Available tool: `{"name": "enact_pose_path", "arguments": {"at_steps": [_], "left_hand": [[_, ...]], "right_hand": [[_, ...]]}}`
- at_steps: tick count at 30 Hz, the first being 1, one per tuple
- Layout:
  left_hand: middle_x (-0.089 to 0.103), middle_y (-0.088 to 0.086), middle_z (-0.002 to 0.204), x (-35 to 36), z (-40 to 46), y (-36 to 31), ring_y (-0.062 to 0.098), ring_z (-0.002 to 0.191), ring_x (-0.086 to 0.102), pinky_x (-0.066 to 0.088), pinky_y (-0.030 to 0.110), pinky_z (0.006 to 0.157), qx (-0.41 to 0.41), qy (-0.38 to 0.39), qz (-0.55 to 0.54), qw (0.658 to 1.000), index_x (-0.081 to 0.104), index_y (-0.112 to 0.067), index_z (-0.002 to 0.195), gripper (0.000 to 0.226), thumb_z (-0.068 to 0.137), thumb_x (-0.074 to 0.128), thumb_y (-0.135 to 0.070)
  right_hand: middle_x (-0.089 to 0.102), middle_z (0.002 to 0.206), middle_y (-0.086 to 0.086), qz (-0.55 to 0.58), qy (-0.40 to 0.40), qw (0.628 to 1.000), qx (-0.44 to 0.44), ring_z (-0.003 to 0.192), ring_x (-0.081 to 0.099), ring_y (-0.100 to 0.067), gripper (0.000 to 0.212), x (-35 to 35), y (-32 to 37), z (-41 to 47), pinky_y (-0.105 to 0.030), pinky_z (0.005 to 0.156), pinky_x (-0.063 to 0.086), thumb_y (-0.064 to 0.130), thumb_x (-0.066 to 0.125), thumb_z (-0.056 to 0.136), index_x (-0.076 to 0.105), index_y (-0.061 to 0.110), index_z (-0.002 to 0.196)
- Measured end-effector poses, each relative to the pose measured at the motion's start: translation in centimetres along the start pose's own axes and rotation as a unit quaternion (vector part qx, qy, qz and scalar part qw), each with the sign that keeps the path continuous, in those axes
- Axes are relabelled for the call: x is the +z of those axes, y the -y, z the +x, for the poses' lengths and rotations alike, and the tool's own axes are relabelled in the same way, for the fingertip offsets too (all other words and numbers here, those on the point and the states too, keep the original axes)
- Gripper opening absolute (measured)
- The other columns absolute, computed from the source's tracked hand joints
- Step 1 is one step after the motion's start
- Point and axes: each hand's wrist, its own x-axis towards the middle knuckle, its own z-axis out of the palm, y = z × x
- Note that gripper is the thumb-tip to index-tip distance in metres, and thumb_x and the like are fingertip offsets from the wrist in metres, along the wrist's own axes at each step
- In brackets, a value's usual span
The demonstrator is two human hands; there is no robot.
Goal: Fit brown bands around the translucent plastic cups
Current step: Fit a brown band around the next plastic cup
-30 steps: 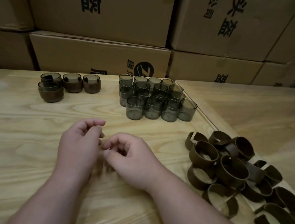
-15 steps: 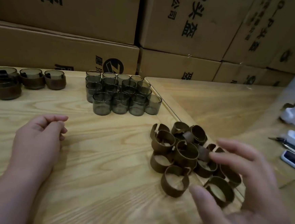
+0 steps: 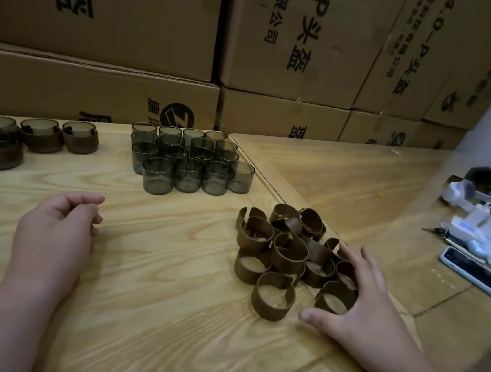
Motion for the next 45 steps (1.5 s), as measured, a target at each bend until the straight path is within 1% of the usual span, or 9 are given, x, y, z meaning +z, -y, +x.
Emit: {"name": "enact_pose_path", "arguments": {"at_steps": [10, 15, 18, 25, 30, 33, 37, 42, 45], "left_hand": [[0.071, -0.017, 0.076, 0.1, -0.9, -1.2, 0.012, 0.07, 0.063, 0.048, 0.032, 0.066, 0.02, 0.007, 0.0, 1.0, 0.074, -0.047, 0.091, 0.023, 0.081, 0.054, -0.04], [0.07, -0.012, 0.076, 0.3, -1.4, -1.6, 0.002, 0.064, 0.061, 0.047, 0.031, 0.063, 0.017, 0.007, -0.005, 1.0, 0.074, -0.044, 0.089, 0.022, 0.088, 0.056, -0.031], [0.069, -0.007, 0.08, 0.4, -1.4, -1.7, 0.008, 0.067, 0.06, 0.047, 0.031, 0.064, 0.017, 0.008, -0.007, 1.0, 0.075, -0.034, 0.089, 0.021, 0.093, 0.058, -0.022], [0.07, -0.006, 0.08, 0.5, -1.5, -1.7, 0.006, 0.066, 0.06, 0.046, 0.03, 0.062, 0.01, 0.003, -0.019, 1.0, 0.076, -0.035, 0.086, 0.024, 0.094, 0.059, -0.02], [0.07, -0.014, 0.073, 0.5, -1.7, -2.1, -0.005, 0.057, 0.059, 0.044, 0.029, 0.061, -0.001, 0.006, -0.028, 1.0, 0.074, -0.045, 0.086, 0.029, 0.095, 0.06, -0.021], [0.069, -0.018, 0.072, 0.6, -1.9, -2.3, -0.005, 0.056, 0.058, 0.044, 0.03, 0.06, 0.001, 0.004, -0.028, 1.0, 0.074, -0.042, 0.088, 0.028, 0.095, 0.06, -0.019], [0.068, -0.017, 0.069, 0.6, -1.9, -2.2, -0.003, 0.055, 0.057, 0.044, 0.03, 0.061, 0.015, 0.005, -0.038, 0.999, 0.074, -0.043, 0.085, 0.031, 0.094, 0.061, -0.016], [0.068, -0.017, 0.067, 0.7, -1.5, -1.8, -0.003, 0.055, 0.057, 0.045, 0.021, 0.057, 0.023, 0.005, -0.046, 0.999, 0.074, -0.042, 0.085, 0.033, 0.095, 0.061, -0.013], [0.067, -0.016, 0.066, 0.8, -1.4, -1.7, -0.003, 0.051, 0.054, 0.043, 0.011, 0.048, 0.023, 0.004, -0.06, 0.998, 0.074, -0.036, 0.084, 0.029, 0.094, 0.061, -0.012]], "right_hand": [[0.003, 0.167, 0.024, -0.002, 0.011, 0.999, -0.033, 0.154, 0.021, -0.015, 0.135, 1.6, 1.5, 2.4, -0.042, 0.12, 0.032, 0.099, 0.07, 0.032, 0.021, 0.058, 0.151], [-0.008, 0.166, 0.03, -0.094, -0.014, 0.986, -0.138, 0.154, -0.017, -0.002, 0.116, 2.7, 2.8, 0.5, -0.05, 0.123, 0.002, 0.108, 0.055, 0.041, 0.016, 0.071, 0.144], [-0.007, 0.169, 0.021, -0.169, -0.005, 0.963, -0.208, 0.156, -0.018, -0.009, 0.122, 4.4, 3.9, -0.2, -0.055, 0.124, -0.009, 0.109, 0.05, 0.044, 0.019, 0.06, 0.151], [-0.002, 0.167, 0.02, -0.199, -0.005, 0.965, -0.172, 0.152, -0.024, -0.001, 0.114, 5.0, 5.6, 1.2, -0.046, 0.124, -0.019, 0.103, 0.038, 0.057, 0.016, 0.051, 0.155], [0.04, 0.151, 0.02, -0.083, -0.078, 0.949, -0.295, 0.148, 0.027, -0.006, 0.061, 7.9, 8.8, -0.4, -0.036, 0.119, 0.023, 0.07, 0.055, 0.085, 0.052, 0.04, 0.138], [0.056, 0.131, 0.011, -0.03, -0.024, 0.925, -0.378, 0.126, 0.051, -0.01, 0.039, 12.3, 12.1, -1.1, -0.028, 0.104, 0.045, 0.048, 0.06, 0.087, 0.065, 0.029, 0.121], [0.049, 0.126, 0.014, -0.075, 0.09, 0.926, -0.358, 0.12, 0.047, -0.009, 0.039, 16.1, 15.4, 1.5, -0.032, 0.106, 0.041, 0.048, 0.046, 0.092, 0.059, 0.031, 0.124], [0.055, 0.13, 0.01, -0.064, 0.044, 0.955, -0.286, 0.119, 0.053, -0.015, 0.048, 19.1, 18.2, 7.3, -0.038, 0.099, 0.049, 0.042, 0.047, 0.096, 0.046, 0.032, 0.143], [0.06, 0.121, 0.007, -0.049, 0.021, 0.976, -0.213, 0.097, 0.06, -0.018, 0.06, 20.6, 19.5, 10.3, -0.036, 0.074, 0.051, 0.038, 0.048, 0.094, 0.029, 0.039, 0.151]]}}
